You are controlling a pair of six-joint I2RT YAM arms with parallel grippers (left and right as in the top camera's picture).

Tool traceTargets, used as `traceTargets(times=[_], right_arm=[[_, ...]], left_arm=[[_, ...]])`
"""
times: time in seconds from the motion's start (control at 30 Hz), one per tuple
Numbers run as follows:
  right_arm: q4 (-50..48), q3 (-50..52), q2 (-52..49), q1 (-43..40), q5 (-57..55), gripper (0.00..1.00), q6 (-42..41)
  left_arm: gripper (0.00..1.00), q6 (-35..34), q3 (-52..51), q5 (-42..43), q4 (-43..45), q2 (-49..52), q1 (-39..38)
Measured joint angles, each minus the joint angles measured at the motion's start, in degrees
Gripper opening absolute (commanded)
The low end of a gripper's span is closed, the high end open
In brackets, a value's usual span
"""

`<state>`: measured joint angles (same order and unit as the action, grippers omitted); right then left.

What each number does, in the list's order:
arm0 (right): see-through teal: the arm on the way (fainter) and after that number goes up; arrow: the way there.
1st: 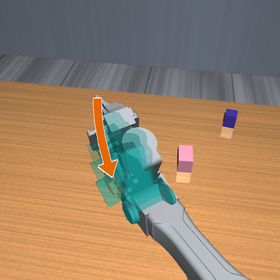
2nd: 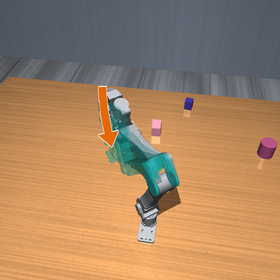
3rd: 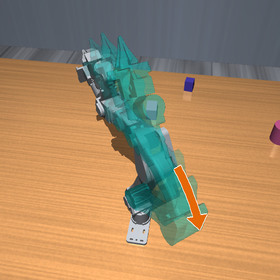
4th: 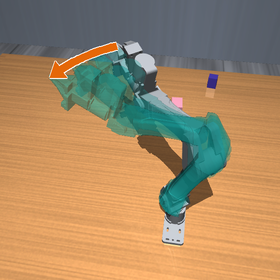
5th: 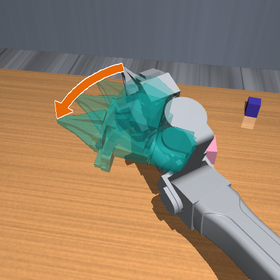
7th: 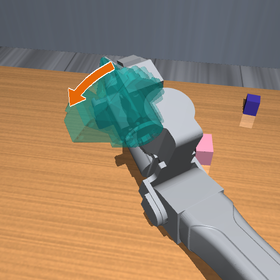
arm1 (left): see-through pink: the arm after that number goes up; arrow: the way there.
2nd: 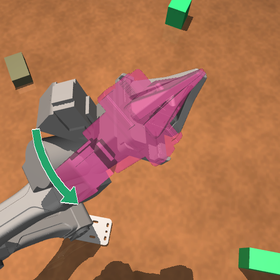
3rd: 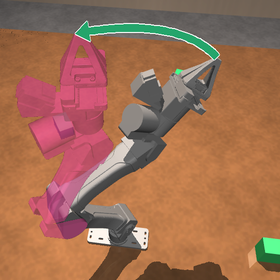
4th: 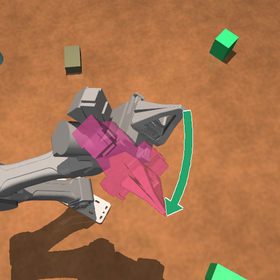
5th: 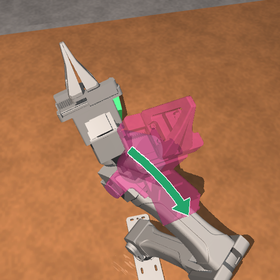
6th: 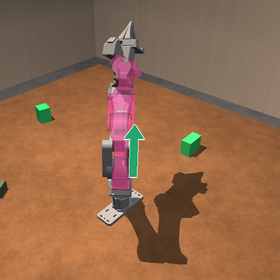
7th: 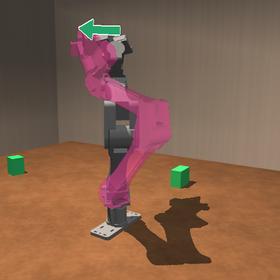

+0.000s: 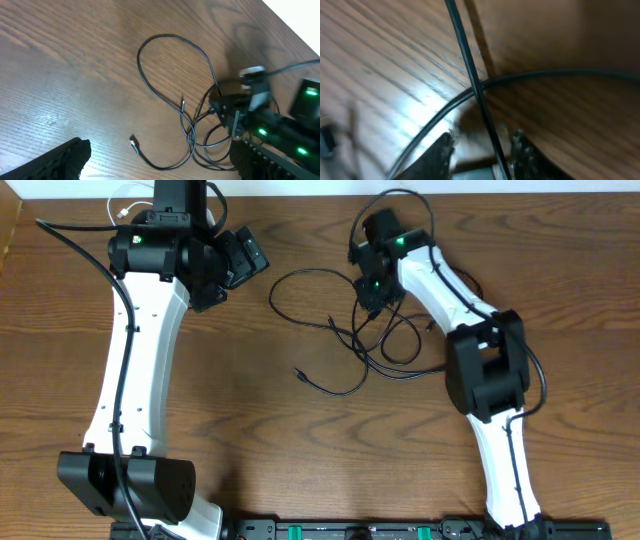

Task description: Untangle cables

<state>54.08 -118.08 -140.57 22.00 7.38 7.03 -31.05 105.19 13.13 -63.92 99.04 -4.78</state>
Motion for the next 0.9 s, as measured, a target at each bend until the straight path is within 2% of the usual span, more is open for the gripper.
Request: traceTargets(times=[0.1, 0.23, 0.6, 0.73, 0.9], right_arm=[[0.26, -0.63, -0.04, 0.04, 0.31, 0.24, -0.07], [0.42, -0.63, -0.22, 0.04, 0.09, 0.01, -0.02], [3.63, -3.41, 0.26, 0.04, 0.02, 0.01, -0.11], [4.96, -4.87, 5.95, 0.04, -0.33, 0.01, -0.11], [3.54, -6.03, 19.06, 0.04, -0.42, 0.01, -0.11]], left_arm=[[0.95, 0.0, -0.02, 0.0, -0.02, 0.0, 0.0], [0.95, 0.0, -0.04, 0.0, -0.02, 0.0, 0.0], [0.95, 0.0, -0.04, 0.0, -0.02, 0.0, 0.0], [0.95, 0.0, -0.04, 0.0, -0.02, 0.0, 0.0], [0.95, 0.0, -0.04, 0.0, -0.02, 0.0, 0.0]])
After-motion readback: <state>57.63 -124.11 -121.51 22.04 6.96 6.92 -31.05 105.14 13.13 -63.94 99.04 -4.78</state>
